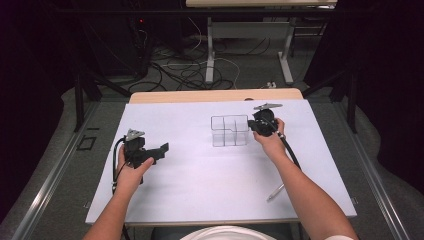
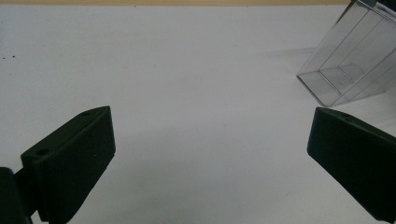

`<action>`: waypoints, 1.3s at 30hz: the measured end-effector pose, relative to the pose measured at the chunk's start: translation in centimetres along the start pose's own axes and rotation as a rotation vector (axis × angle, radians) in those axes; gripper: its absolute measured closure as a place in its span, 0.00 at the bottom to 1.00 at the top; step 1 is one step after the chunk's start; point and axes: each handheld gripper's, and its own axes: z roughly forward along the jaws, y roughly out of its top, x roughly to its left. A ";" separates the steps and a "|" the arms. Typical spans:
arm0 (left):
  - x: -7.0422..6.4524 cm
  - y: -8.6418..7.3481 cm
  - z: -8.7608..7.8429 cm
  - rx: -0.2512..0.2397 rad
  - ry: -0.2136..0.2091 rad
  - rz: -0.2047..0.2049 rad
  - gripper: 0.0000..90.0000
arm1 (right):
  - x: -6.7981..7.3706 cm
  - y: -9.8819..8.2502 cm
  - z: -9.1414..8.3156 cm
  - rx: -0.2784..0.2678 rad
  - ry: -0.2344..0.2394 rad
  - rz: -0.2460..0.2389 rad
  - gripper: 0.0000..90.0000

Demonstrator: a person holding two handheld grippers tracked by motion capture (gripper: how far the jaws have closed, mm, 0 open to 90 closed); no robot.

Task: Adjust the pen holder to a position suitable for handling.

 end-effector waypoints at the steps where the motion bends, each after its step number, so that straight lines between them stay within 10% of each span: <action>1: 0.0 0.0 0.0 -0.001 0.001 0.000 0.01 | 0.1 0.0 0.0 0.001 0.001 -0.006 1.00; 21: 0.0 0.0 0.0 0.001 0.001 -0.003 0.01 | 3.5 -0.3 0.7 0.028 0.032 0.024 1.00; 39: 0.1 -0.2 -0.2 -0.002 0.006 -0.005 0.02 | 2.0 -0.3 -2.0 0.005 0.085 0.035 0.82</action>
